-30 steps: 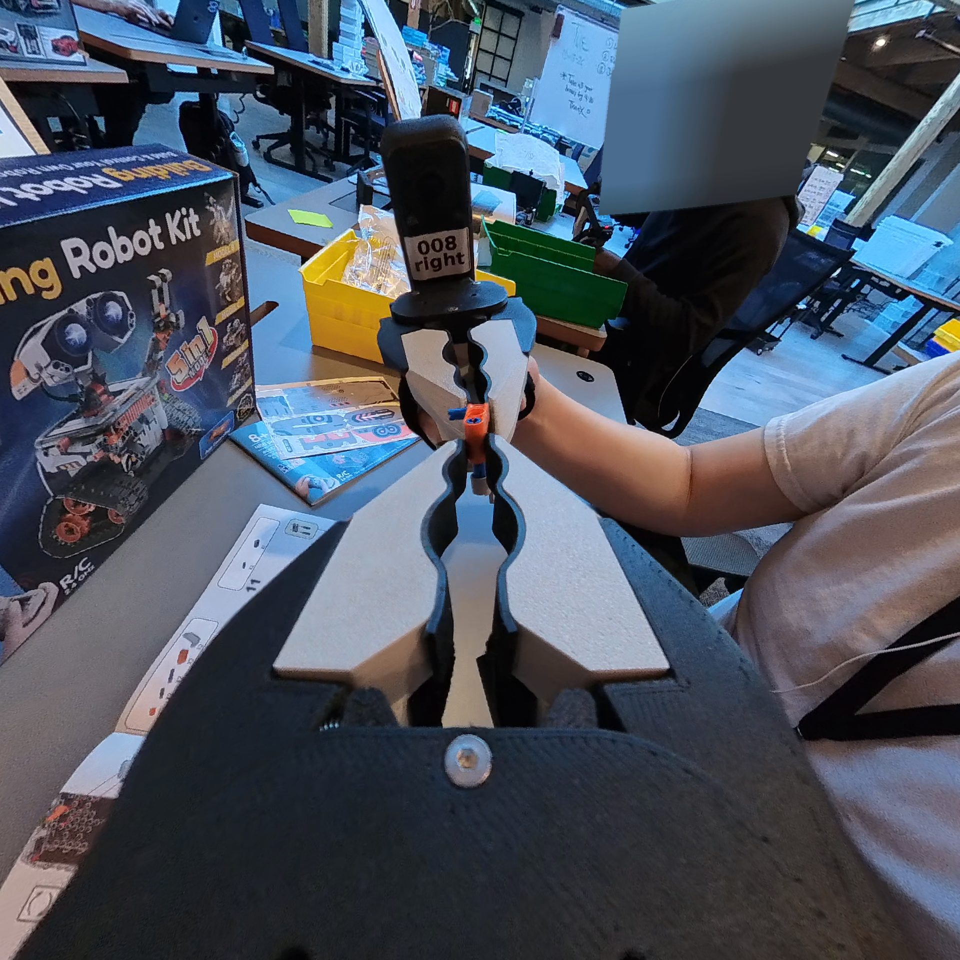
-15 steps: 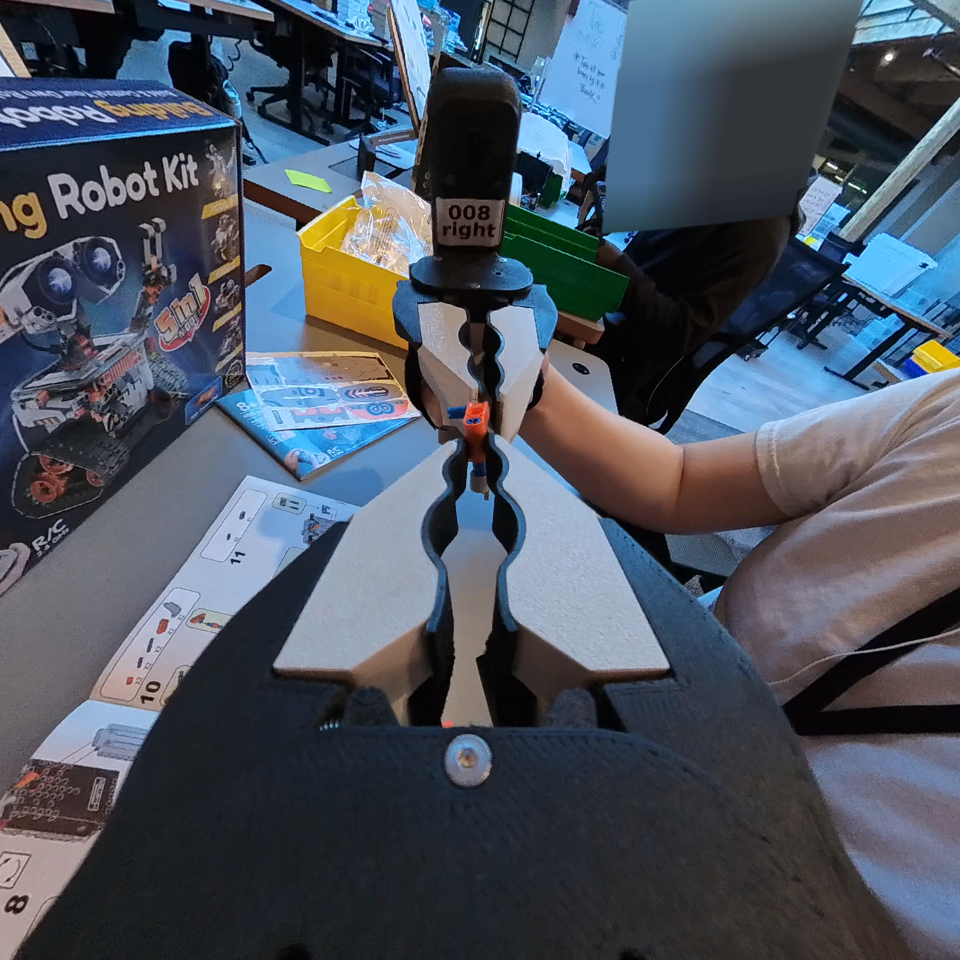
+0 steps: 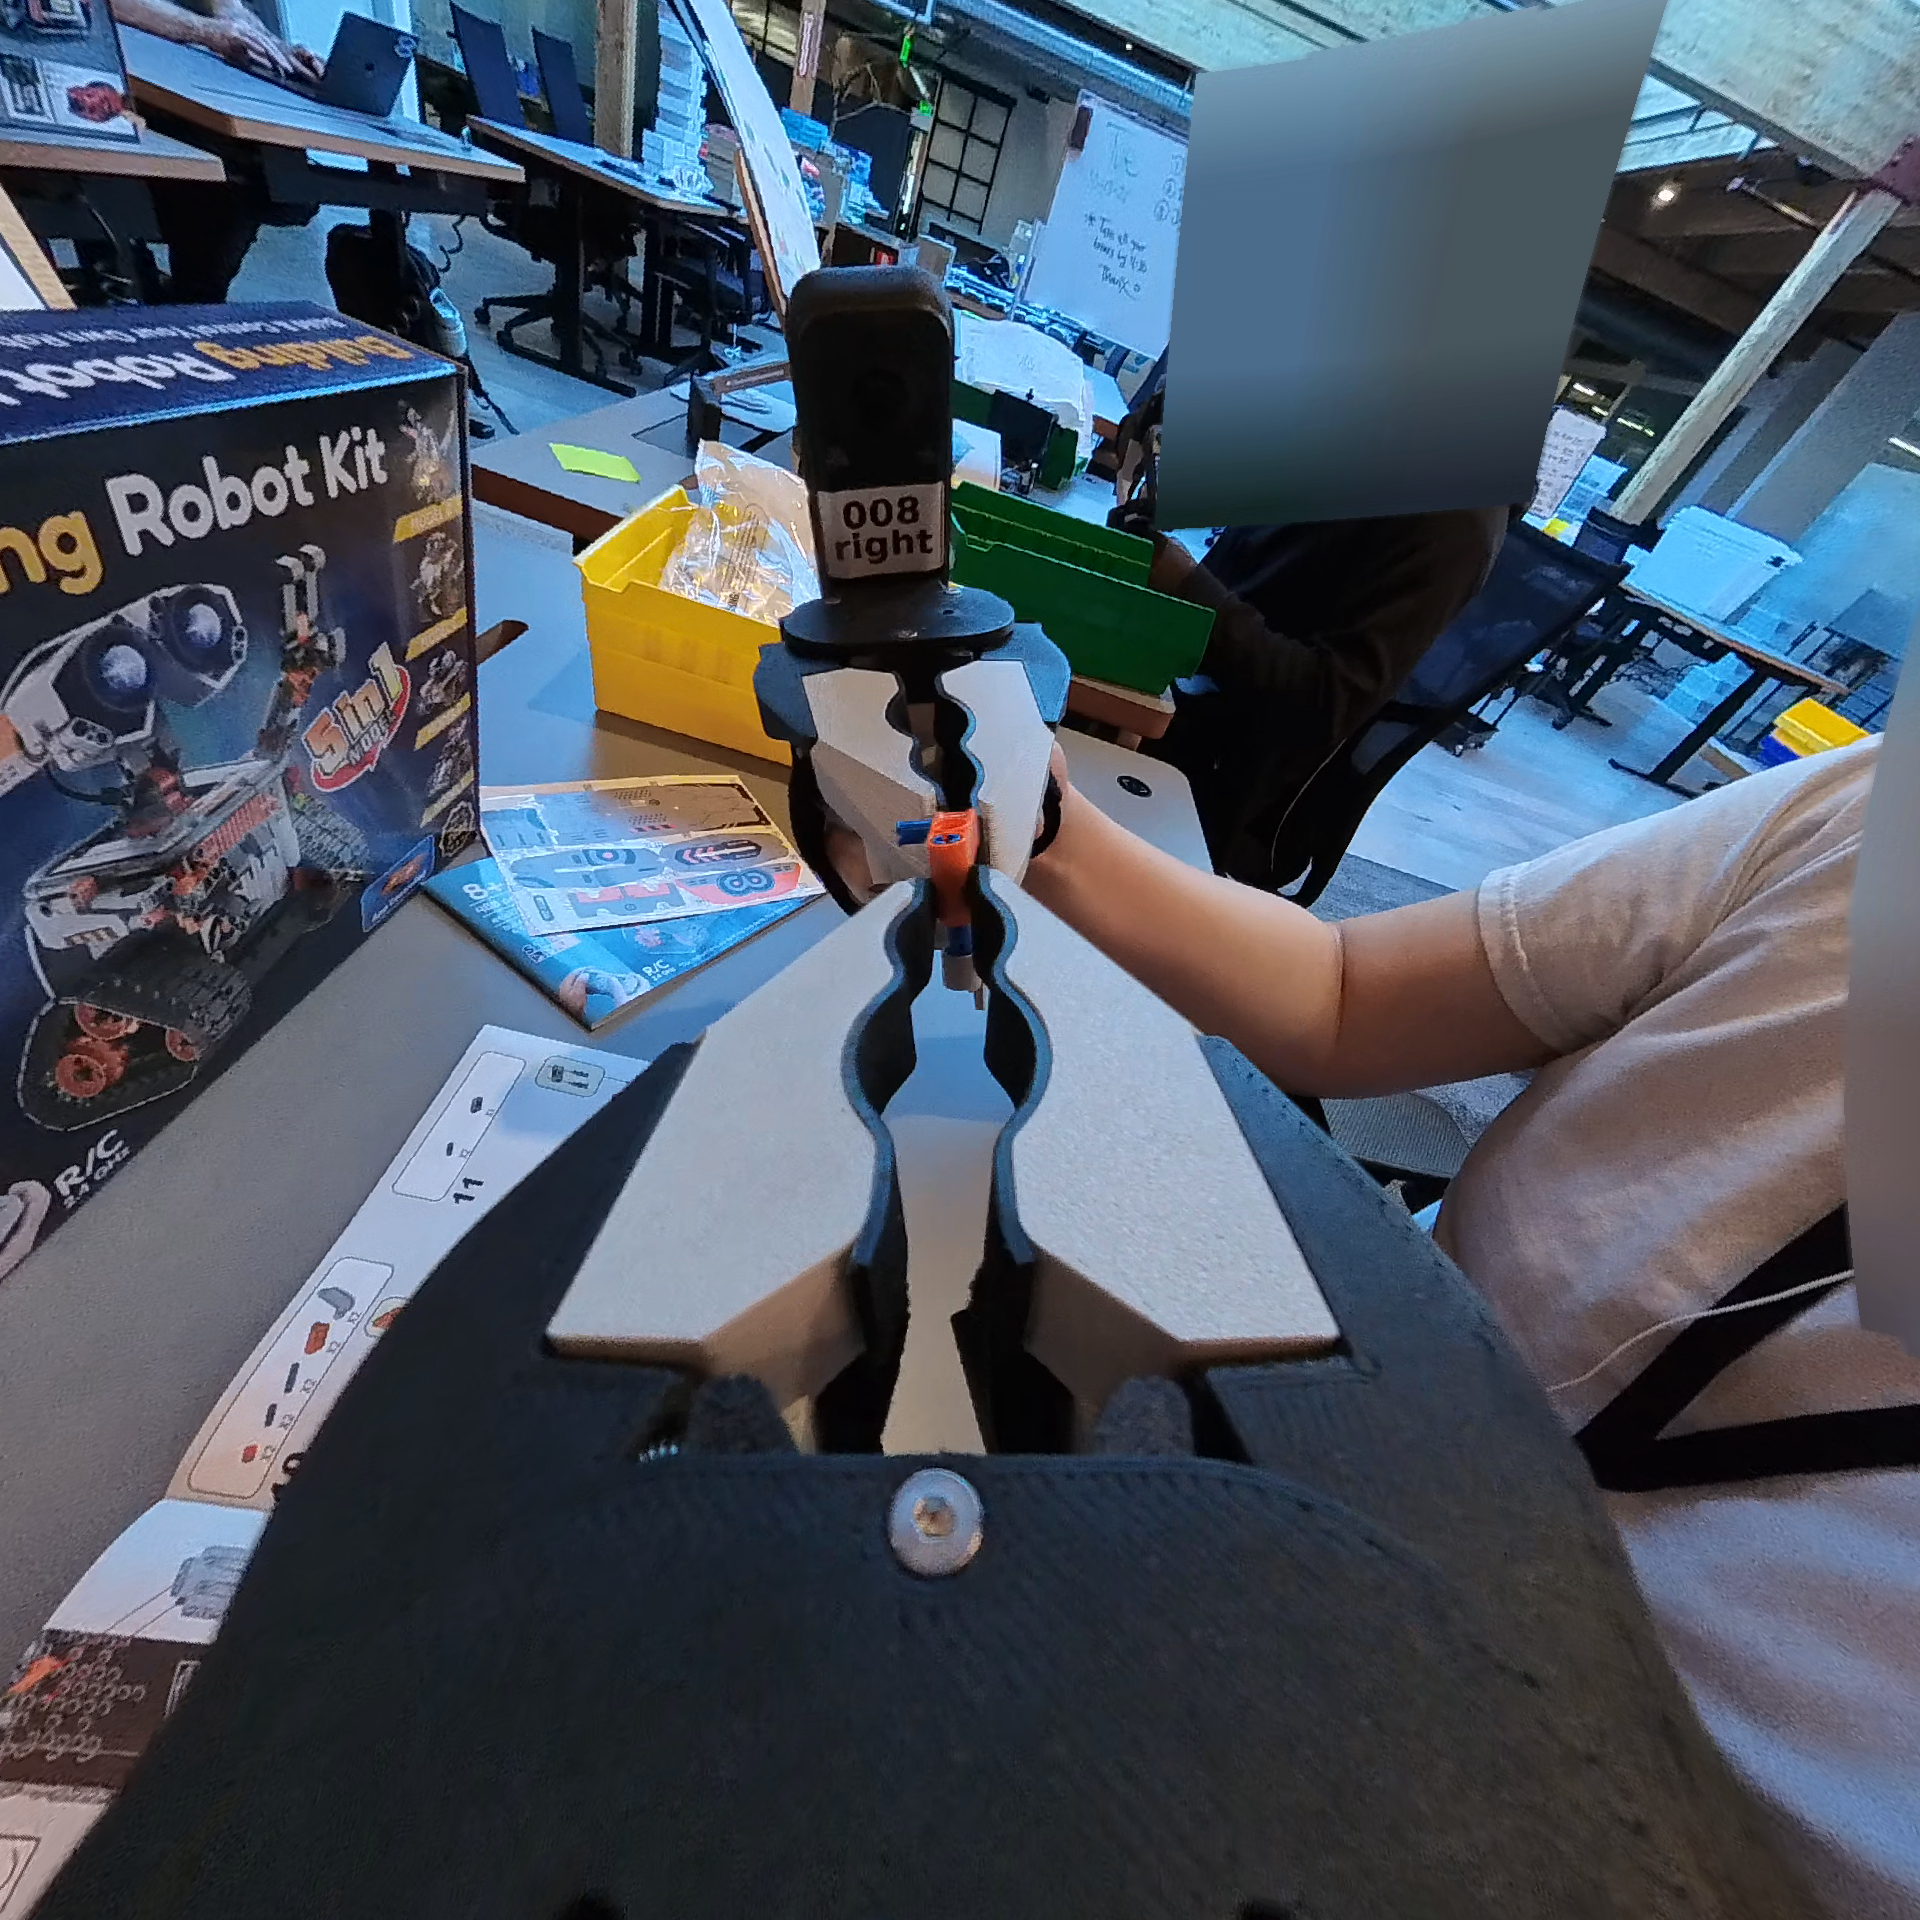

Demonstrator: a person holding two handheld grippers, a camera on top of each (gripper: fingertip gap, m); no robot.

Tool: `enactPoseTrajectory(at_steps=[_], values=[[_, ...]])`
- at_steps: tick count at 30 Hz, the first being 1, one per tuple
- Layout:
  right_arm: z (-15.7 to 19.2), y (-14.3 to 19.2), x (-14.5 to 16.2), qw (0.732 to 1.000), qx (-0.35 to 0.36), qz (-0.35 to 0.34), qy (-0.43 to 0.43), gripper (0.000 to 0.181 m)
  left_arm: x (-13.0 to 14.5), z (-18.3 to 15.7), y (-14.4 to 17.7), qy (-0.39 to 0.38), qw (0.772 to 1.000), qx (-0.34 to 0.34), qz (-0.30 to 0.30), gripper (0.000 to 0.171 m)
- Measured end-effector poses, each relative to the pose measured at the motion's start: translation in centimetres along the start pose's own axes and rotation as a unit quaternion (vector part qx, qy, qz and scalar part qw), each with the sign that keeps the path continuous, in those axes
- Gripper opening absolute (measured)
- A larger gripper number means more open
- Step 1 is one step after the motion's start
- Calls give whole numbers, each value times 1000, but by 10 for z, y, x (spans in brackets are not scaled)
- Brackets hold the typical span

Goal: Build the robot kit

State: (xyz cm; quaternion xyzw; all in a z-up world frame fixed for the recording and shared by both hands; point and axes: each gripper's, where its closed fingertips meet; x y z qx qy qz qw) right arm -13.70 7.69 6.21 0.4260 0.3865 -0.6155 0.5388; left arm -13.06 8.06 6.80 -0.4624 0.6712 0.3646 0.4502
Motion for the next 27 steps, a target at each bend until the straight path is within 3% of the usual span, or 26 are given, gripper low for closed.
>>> enactPoseTrajectory(at_steps=[16, 27], values=[[25, 0, 7, 997, -77, -4, 28, 0, 6, -27, -4, 25, 994, 104, 3, 5], [2, -8, -1, 1000, 9, -9, 11, 1, 0, -2, 7, 20, 1000, -7, 1, 5]])
Point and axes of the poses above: each gripper's, where its closed fingertips meet, y back along the fingers, x out of its underside, z = x × y across the jaws, and after that the axes turned 12 degrees about x, right-handed
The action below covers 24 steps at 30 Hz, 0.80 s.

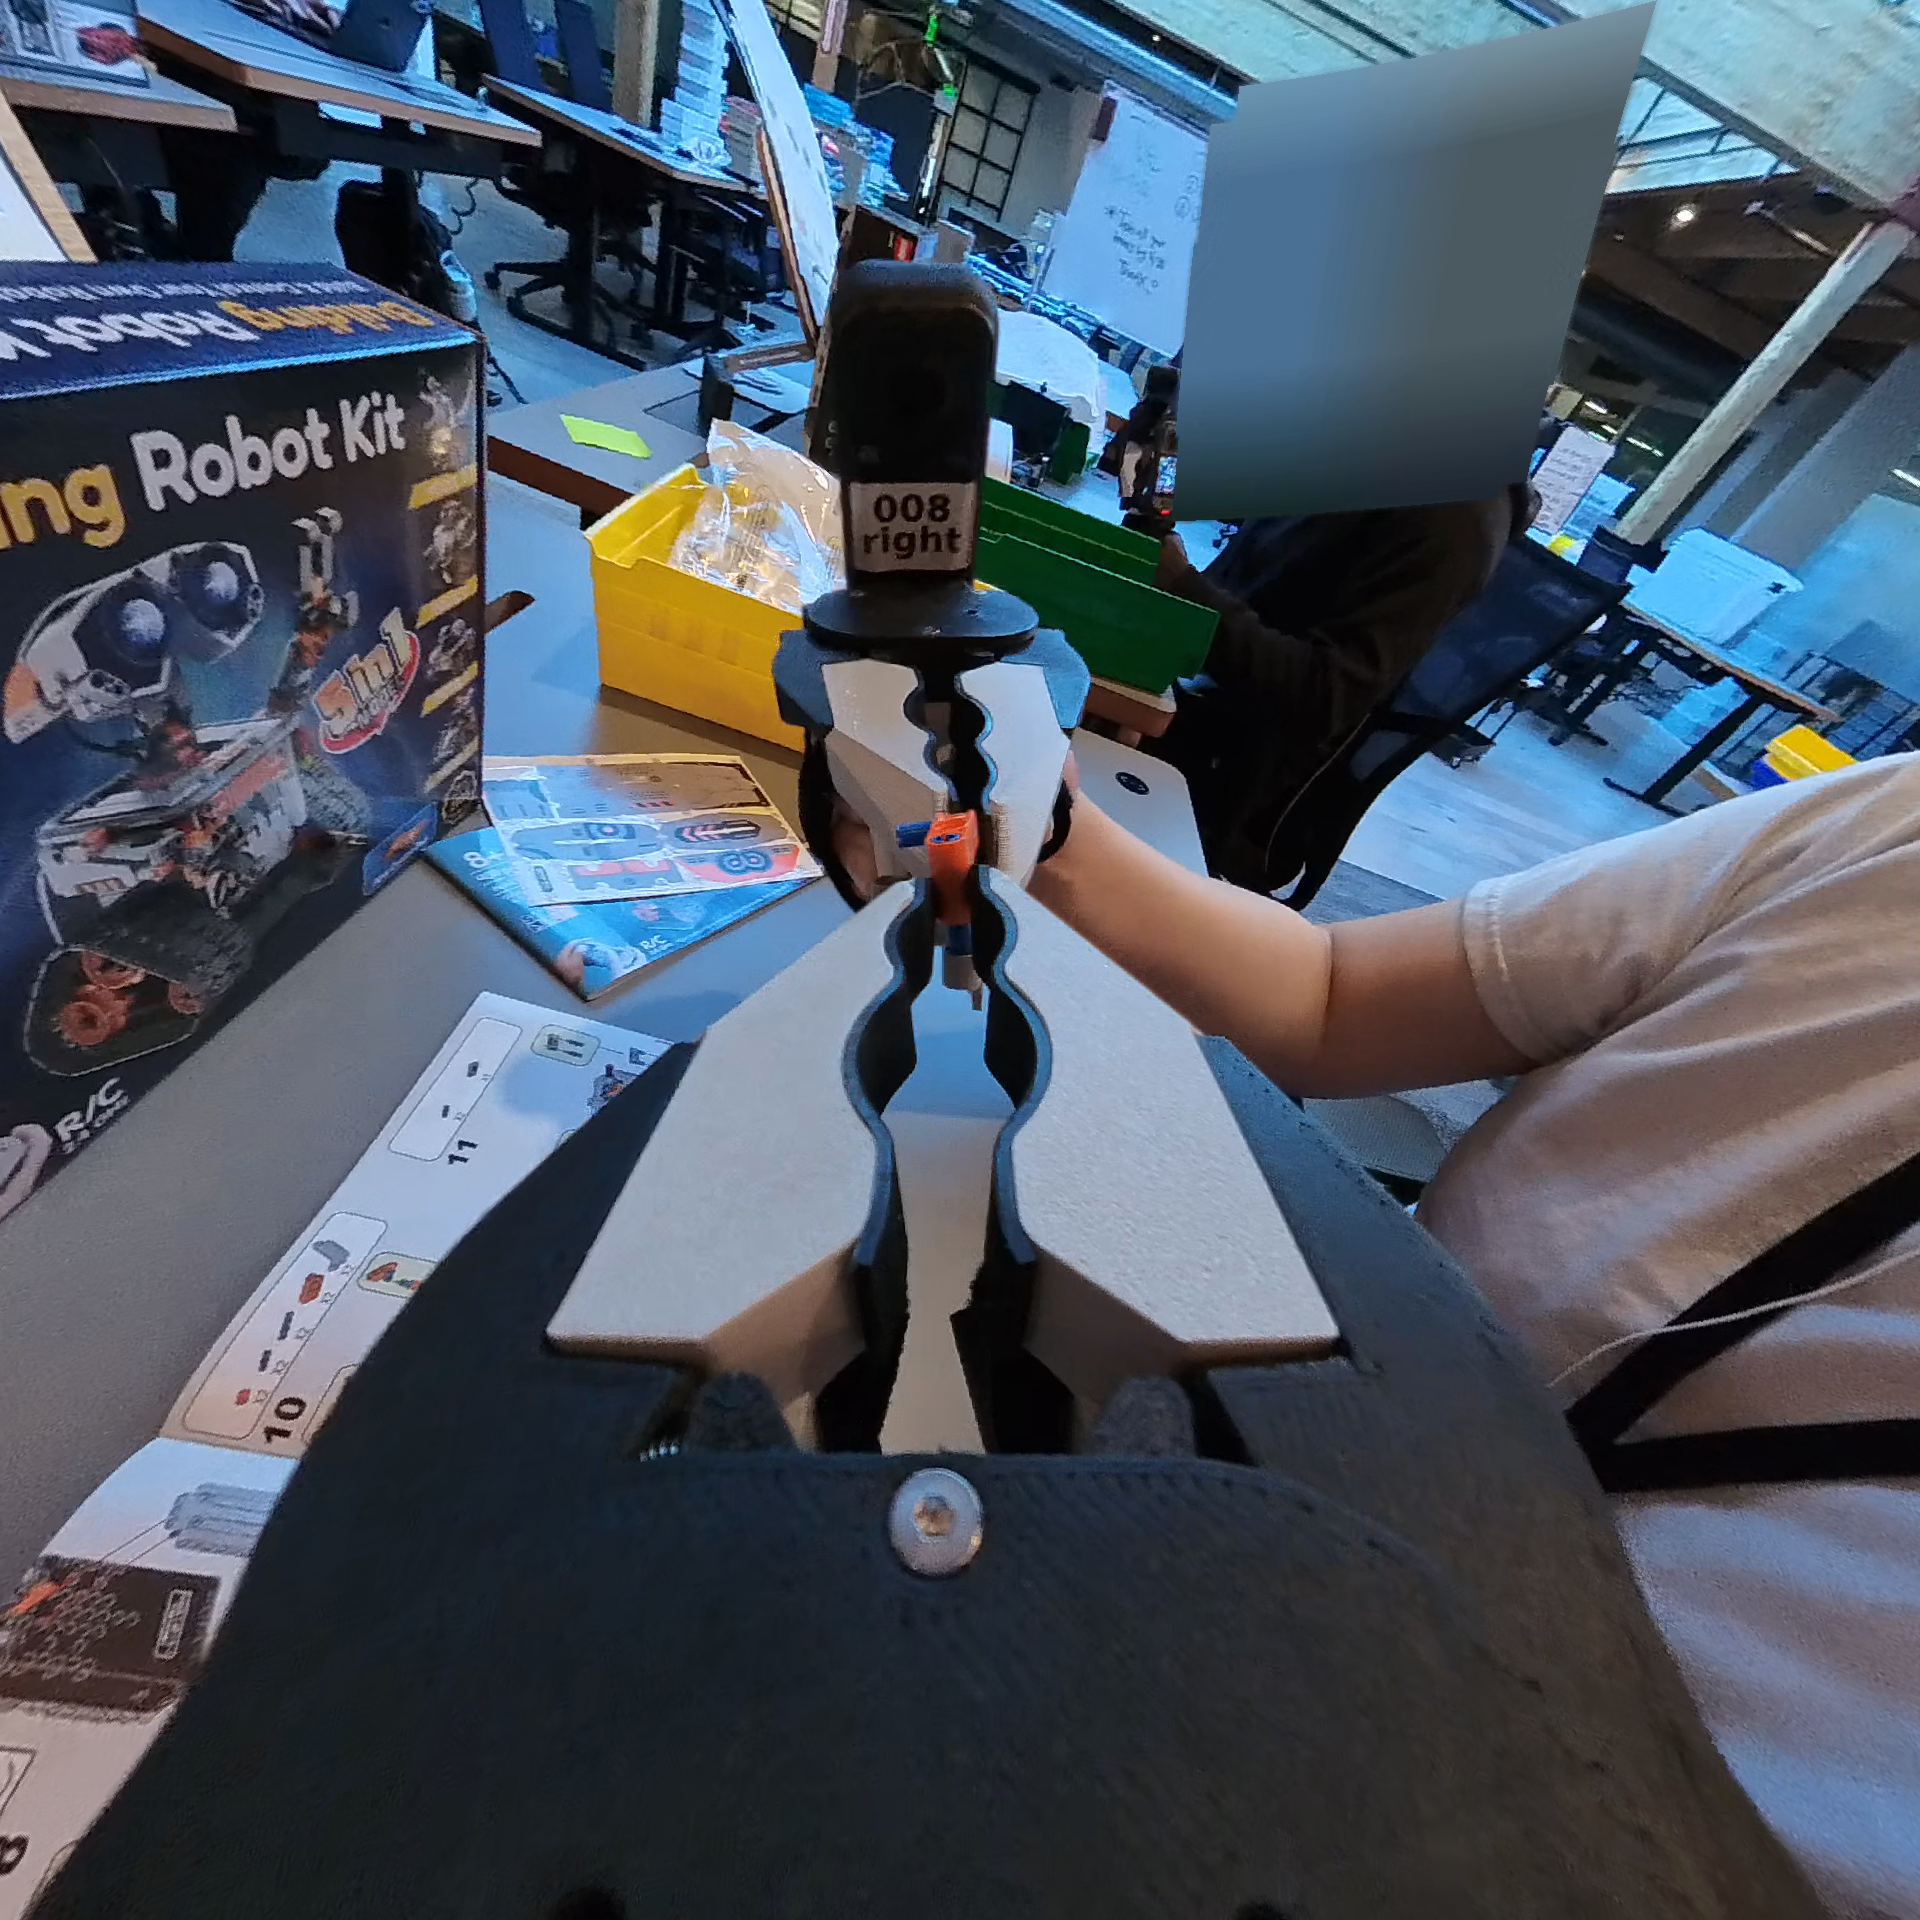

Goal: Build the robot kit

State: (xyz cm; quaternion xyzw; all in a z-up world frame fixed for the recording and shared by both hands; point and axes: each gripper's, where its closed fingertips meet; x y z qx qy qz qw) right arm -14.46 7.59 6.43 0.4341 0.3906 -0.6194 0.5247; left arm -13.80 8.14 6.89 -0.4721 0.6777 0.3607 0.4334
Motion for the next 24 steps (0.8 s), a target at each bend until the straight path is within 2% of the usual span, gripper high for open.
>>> enactPoseTrajectory(at_steps=[7, 15, 24], values=[[-3, 1, 5, 1000, 4, 11, -7, 1, 4, 3, -2, 6, 1000, 6, 4, 5], [-1, 8, -1, 1000, 0, -6, -22, 1, -3, 0, -7, 1, 1000, 9, -7, 5], [10, -8, -1, 999, 12, 0, -38, 0, 0, -13, 7, -12, 999, 24, 18, 6]])
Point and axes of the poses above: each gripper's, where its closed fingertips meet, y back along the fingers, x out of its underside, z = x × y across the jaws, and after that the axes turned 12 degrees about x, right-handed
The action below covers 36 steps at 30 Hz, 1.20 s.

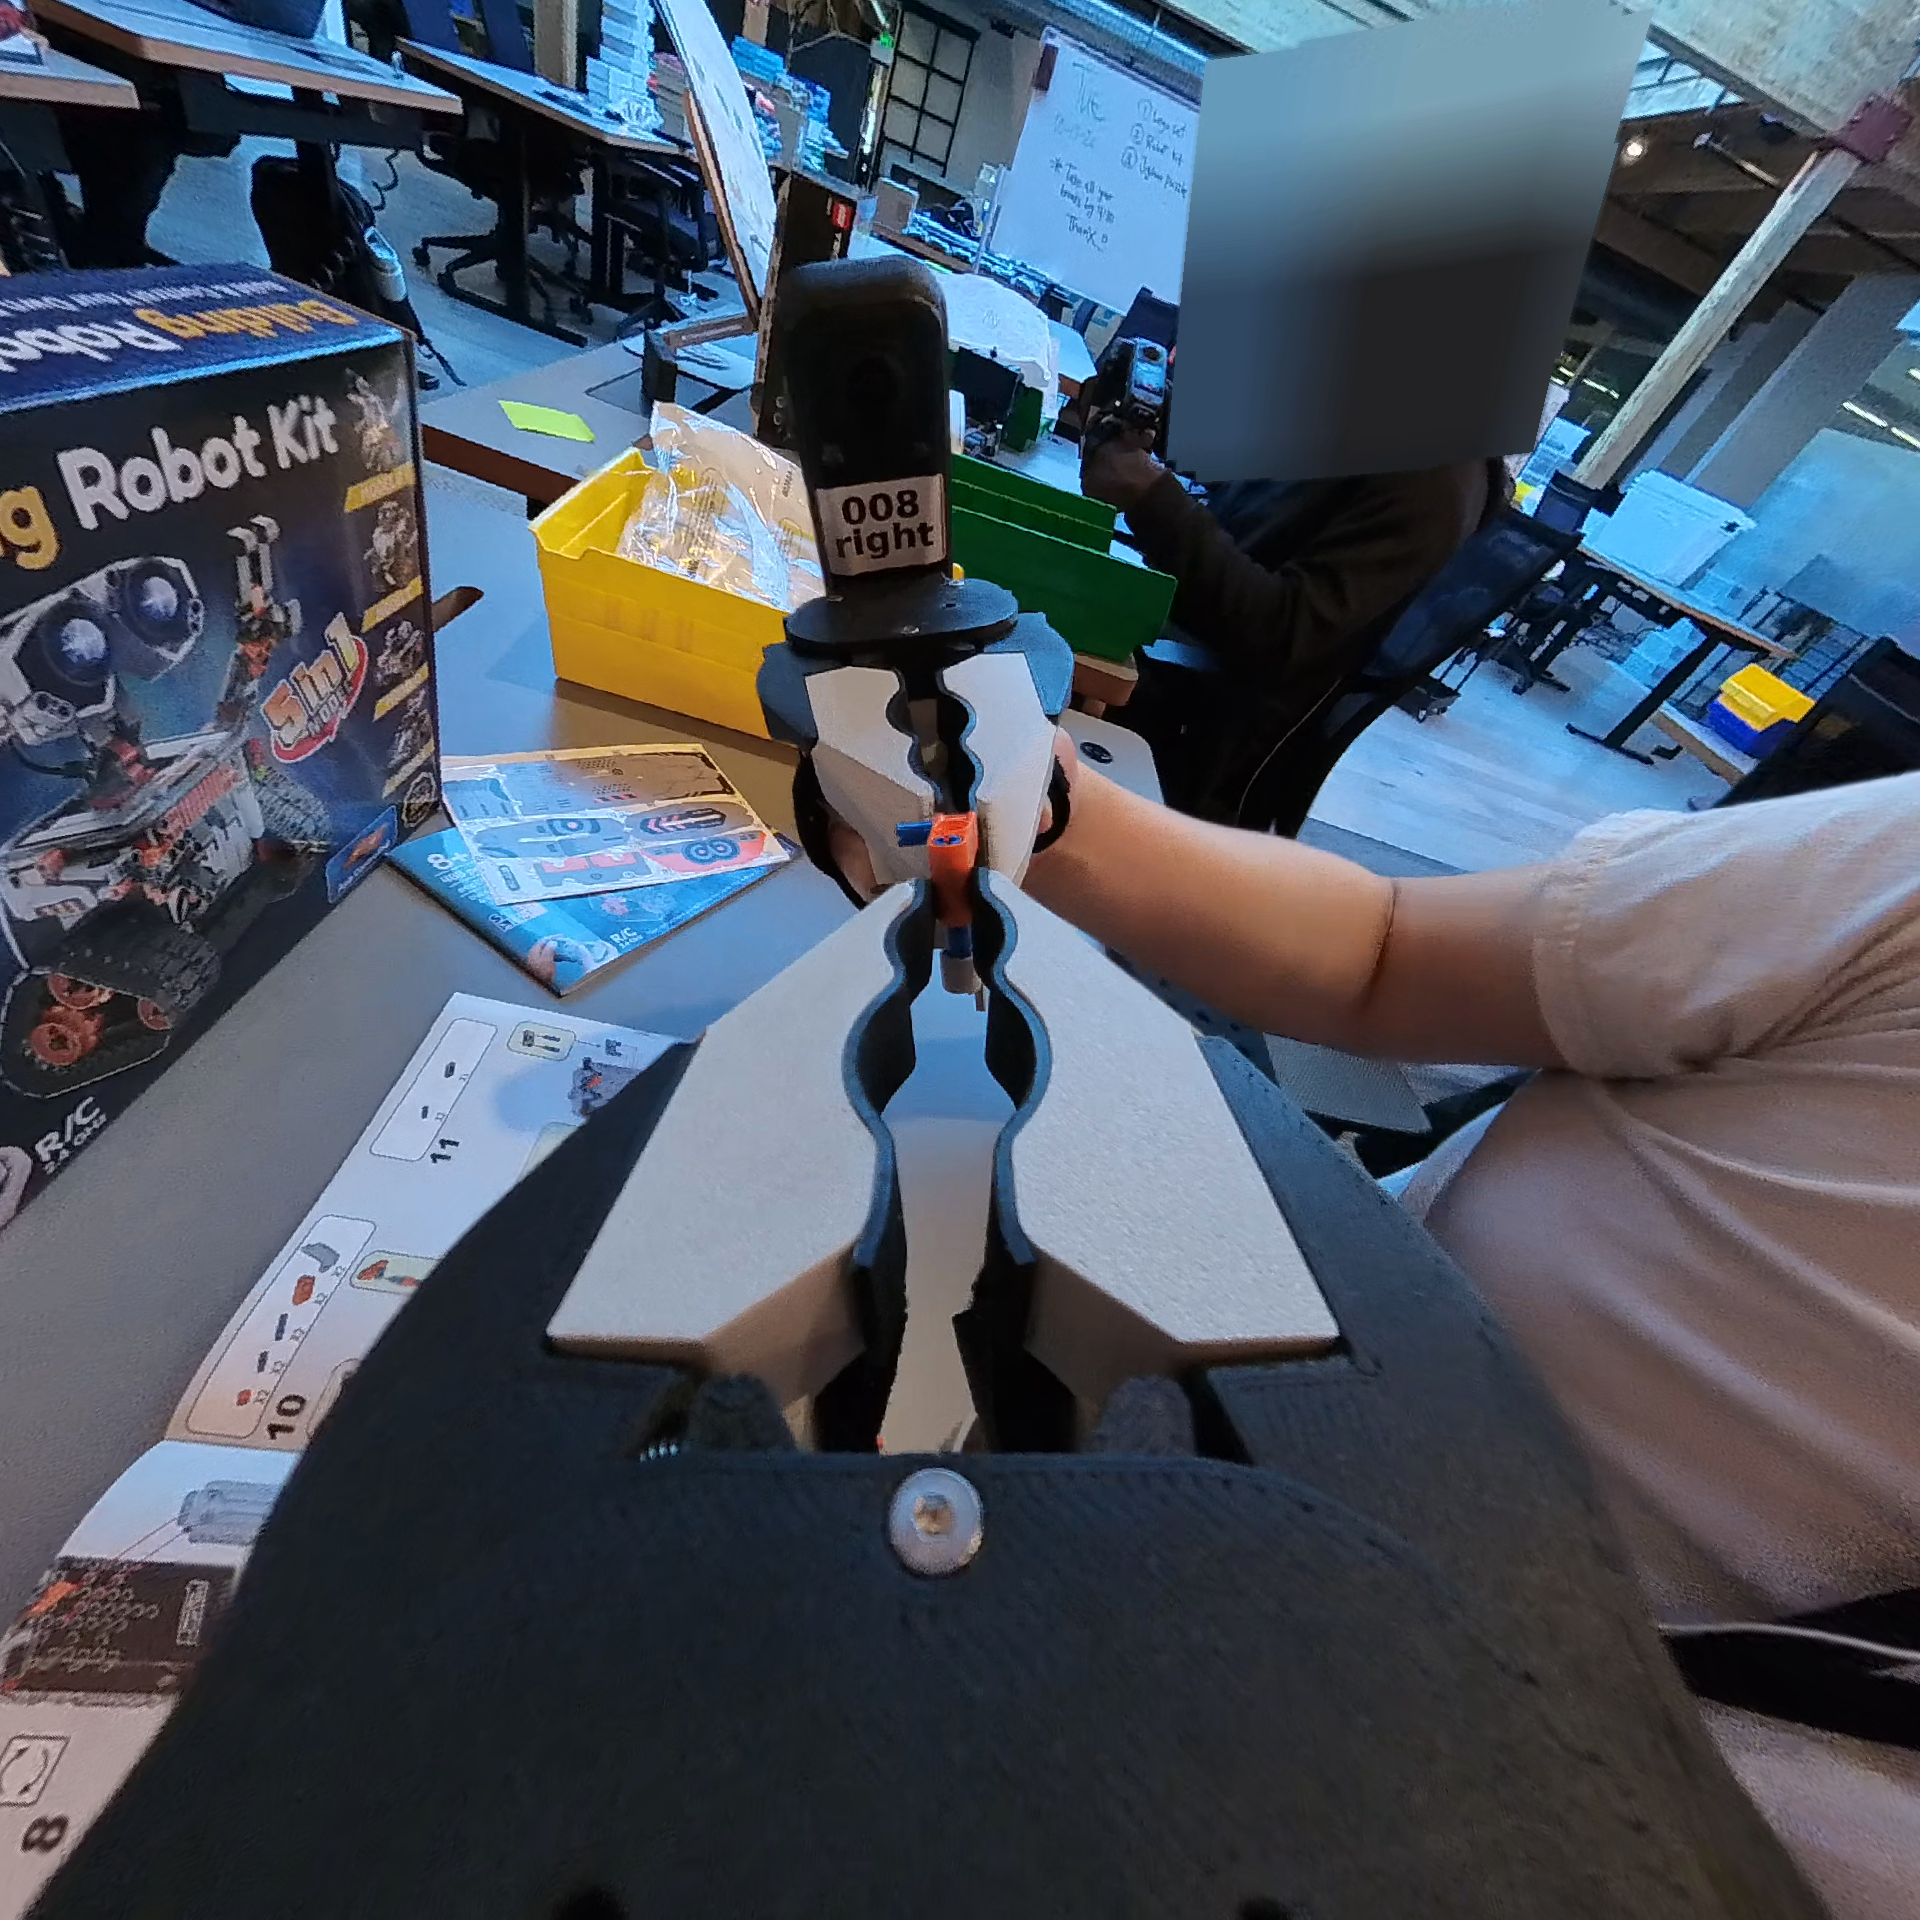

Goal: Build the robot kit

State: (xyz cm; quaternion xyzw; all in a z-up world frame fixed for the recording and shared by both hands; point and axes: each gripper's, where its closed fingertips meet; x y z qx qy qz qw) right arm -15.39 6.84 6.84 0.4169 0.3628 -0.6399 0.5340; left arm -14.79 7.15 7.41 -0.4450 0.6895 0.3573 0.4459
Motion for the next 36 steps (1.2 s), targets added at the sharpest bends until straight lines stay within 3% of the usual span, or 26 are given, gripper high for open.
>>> enactPoseTrajectory(at_steps=[8, 15, 23, 31, 36], values=[[0, -3, 9, 999, 27, -25, -23, 1, 9, -2, 1, -10, 1000, 26, 5, 5], [1, 12, 21, 996, 61, -49, -37, 1, 18, 0, -14, 1, 996, 90, -15, 5], [-11, 31, 41, 991, 86, -50, -95, 1, 37, 15, -32, 77, 988, 132, -35, 5], [-35, 73, 80, 985, 65, -58, -148, 1, 74, 46, -73, 169, 974, 148, -34, 5], [-44, 87, 103, 981, 76, -6, -178, 1, 97, 57, -89, 206, 966, 153, -5, 5]])
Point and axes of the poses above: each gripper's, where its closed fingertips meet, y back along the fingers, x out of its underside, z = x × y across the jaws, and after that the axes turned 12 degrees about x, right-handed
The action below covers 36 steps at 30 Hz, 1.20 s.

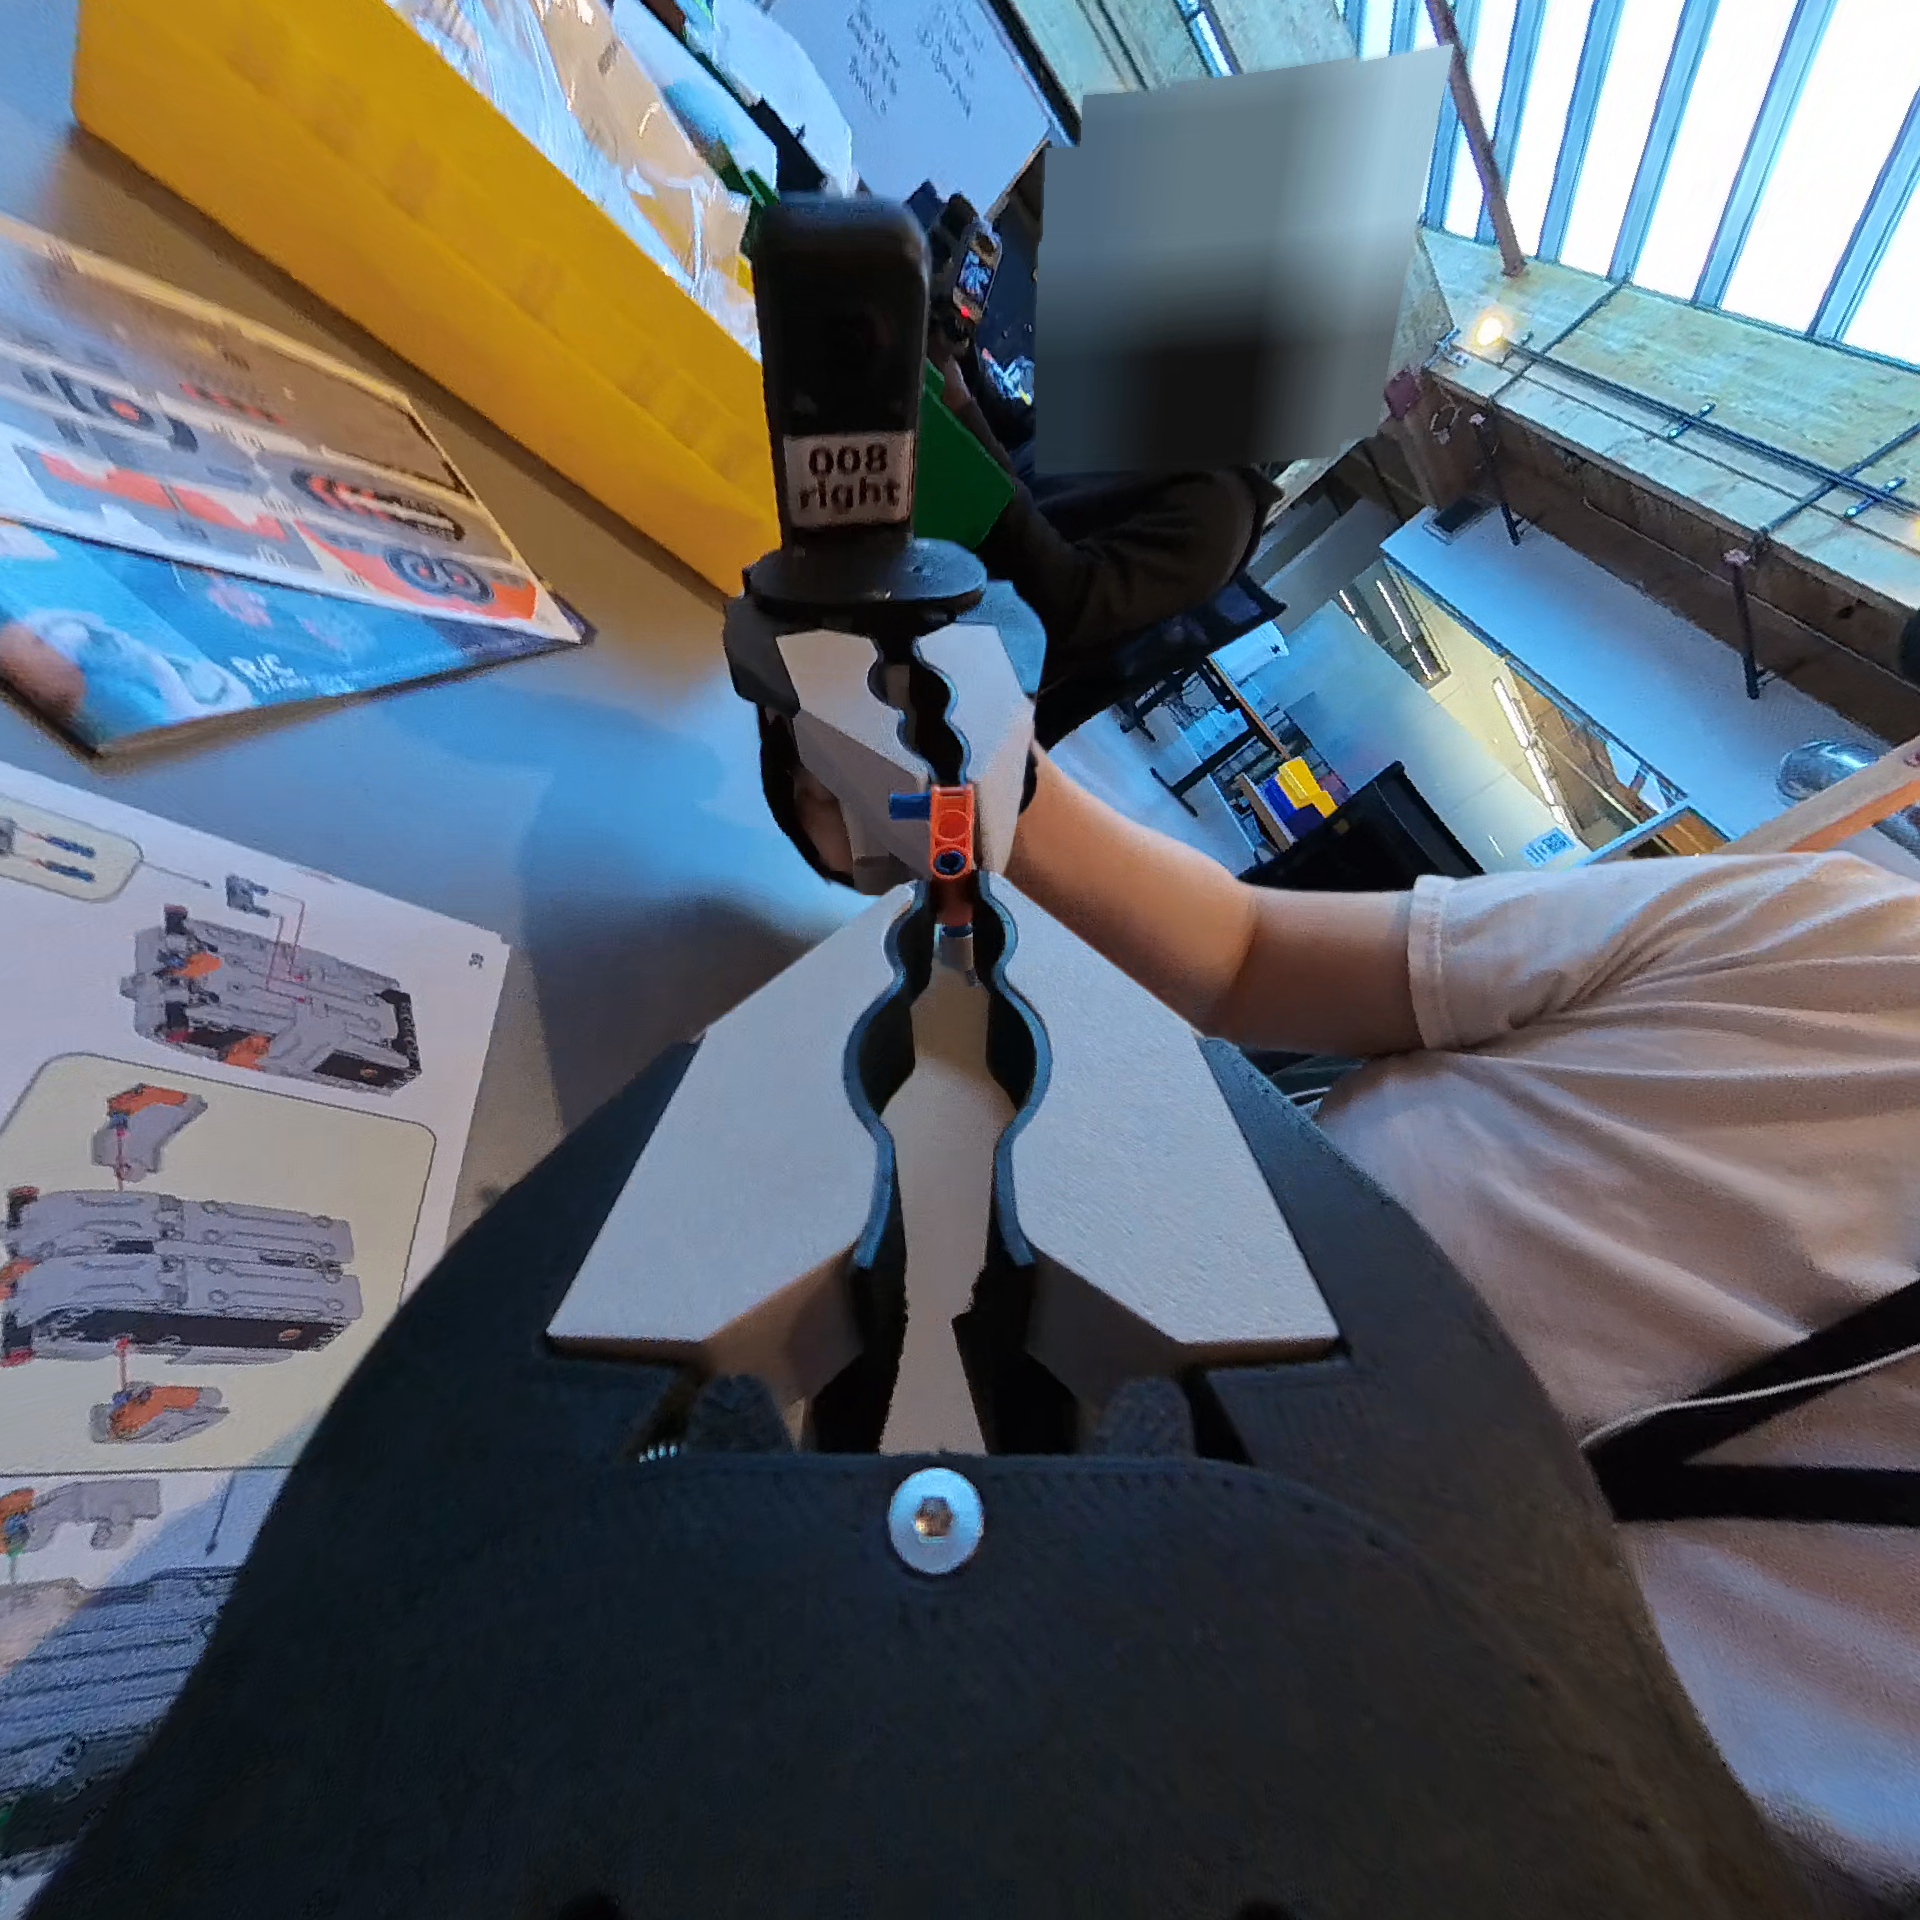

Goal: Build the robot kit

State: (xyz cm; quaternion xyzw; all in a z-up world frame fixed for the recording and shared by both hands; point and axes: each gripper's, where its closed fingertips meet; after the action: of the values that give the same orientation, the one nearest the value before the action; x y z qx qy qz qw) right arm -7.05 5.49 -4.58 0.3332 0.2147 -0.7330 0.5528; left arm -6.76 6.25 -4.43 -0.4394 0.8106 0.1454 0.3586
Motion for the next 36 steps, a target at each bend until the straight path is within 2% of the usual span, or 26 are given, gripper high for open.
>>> enactPoseTrajectory(at_steps=[7, 14, 29, 36], values=[[-25, 5, 34, 993, 33, 104, -39, 1, 35, 30, -8, 27, 995, -51, 86, 5], [-45, 2, 53, 985, 63, 153, -54, 1, 54, 50, -5, 62, 989, -70, 112, 5], [-51, 5, 61, 976, 76, 169, -112, 1, 61, 57, -7, 97, 987, -67, 113, 5], [-64, 5, 73, 967, 133, 200, -86, 3, 71, 69, -7, 127, 980, -89, 125, 5]])
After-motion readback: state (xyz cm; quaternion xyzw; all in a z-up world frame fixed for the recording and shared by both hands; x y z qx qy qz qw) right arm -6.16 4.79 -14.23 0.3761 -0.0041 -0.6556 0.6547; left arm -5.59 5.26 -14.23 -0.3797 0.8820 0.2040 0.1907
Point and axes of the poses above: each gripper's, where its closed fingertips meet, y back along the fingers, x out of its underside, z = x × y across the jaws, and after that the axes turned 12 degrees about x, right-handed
